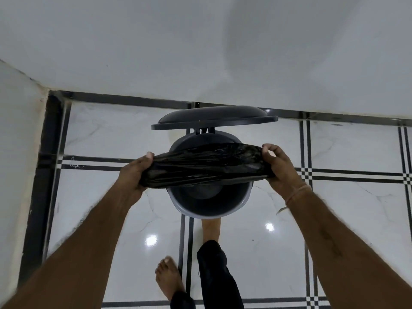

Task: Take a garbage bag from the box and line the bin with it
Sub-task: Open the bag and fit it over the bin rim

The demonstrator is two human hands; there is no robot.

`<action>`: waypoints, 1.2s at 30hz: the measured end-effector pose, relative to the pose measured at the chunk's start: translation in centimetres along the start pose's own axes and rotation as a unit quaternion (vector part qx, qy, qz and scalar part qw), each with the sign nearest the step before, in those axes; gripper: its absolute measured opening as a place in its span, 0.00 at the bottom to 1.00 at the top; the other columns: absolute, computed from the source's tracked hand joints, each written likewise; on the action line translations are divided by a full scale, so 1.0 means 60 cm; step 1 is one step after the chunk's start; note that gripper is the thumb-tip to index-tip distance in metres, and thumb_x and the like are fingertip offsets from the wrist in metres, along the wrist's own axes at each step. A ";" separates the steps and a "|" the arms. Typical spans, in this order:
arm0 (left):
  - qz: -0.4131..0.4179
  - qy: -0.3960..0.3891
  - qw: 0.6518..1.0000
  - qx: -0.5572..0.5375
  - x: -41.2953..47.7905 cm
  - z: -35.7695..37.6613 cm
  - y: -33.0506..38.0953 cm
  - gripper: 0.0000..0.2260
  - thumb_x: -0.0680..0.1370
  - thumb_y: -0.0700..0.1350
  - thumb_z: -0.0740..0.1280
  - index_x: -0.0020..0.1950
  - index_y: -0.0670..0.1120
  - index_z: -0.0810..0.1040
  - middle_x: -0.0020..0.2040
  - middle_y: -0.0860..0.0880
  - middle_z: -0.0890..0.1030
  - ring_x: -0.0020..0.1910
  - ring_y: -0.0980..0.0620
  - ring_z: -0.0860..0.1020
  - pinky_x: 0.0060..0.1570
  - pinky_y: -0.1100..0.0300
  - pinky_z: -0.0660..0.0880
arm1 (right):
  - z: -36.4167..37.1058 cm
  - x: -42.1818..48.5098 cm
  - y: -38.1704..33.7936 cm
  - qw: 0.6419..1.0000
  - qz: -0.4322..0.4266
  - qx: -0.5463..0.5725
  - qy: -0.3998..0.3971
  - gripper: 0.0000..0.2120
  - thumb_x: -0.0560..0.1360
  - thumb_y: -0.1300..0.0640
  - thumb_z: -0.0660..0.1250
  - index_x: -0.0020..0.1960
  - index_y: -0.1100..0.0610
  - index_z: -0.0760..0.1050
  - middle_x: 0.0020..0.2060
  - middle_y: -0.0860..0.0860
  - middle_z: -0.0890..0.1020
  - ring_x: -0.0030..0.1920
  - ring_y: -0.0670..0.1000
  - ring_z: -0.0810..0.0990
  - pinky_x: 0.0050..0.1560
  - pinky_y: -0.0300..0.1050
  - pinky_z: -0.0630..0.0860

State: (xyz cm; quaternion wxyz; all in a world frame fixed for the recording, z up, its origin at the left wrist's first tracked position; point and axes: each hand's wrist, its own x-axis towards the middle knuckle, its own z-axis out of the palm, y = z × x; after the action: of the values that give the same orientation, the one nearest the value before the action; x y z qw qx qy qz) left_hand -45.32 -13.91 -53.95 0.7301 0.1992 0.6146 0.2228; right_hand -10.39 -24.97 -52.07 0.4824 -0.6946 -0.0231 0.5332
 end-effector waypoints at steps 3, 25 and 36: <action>-0.023 0.013 0.991 0.130 0.007 -0.008 -0.003 0.15 0.78 0.54 0.71 0.56 0.45 0.85 0.53 0.46 0.87 0.54 0.46 0.85 0.49 0.54 0.81 | 0.000 0.003 -0.005 0.999 0.009 0.039 0.010 0.07 0.84 0.58 0.65 0.47 0.51 0.76 0.40 0.51 0.82 0.39 0.51 0.82 0.37 0.45 0.82; 0.028 0.030 0.999 -0.010 0.049 0.014 0.015 0.17 0.82 0.33 0.60 0.52 0.49 0.86 0.56 0.46 0.86 0.50 0.48 0.85 0.46 0.59 0.82 | -0.006 0.018 -0.008 0.942 -0.104 -0.260 -0.184 0.17 0.78 0.47 0.71 0.48 0.63 0.81 0.40 0.56 0.83 0.44 0.53 0.82 0.49 0.47 0.81; 0.054 0.002 0.998 0.039 0.043 0.034 0.009 0.22 0.83 0.32 0.54 0.66 0.49 0.81 0.62 0.49 0.84 0.59 0.50 0.83 0.45 0.61 0.82 | 0.006 0.020 -0.003 0.974 -0.088 -0.152 -0.140 0.19 0.81 0.51 0.67 0.69 0.57 0.80 0.58 0.55 0.87 0.60 0.55 0.85 0.61 0.47 0.82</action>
State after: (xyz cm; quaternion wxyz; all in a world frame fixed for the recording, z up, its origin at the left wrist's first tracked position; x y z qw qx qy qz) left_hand -42.95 -12.01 -55.41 0.7075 0.2597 0.6127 0.2379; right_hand -10.06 -24.02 -52.81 0.4080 -0.6737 -0.2322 0.5708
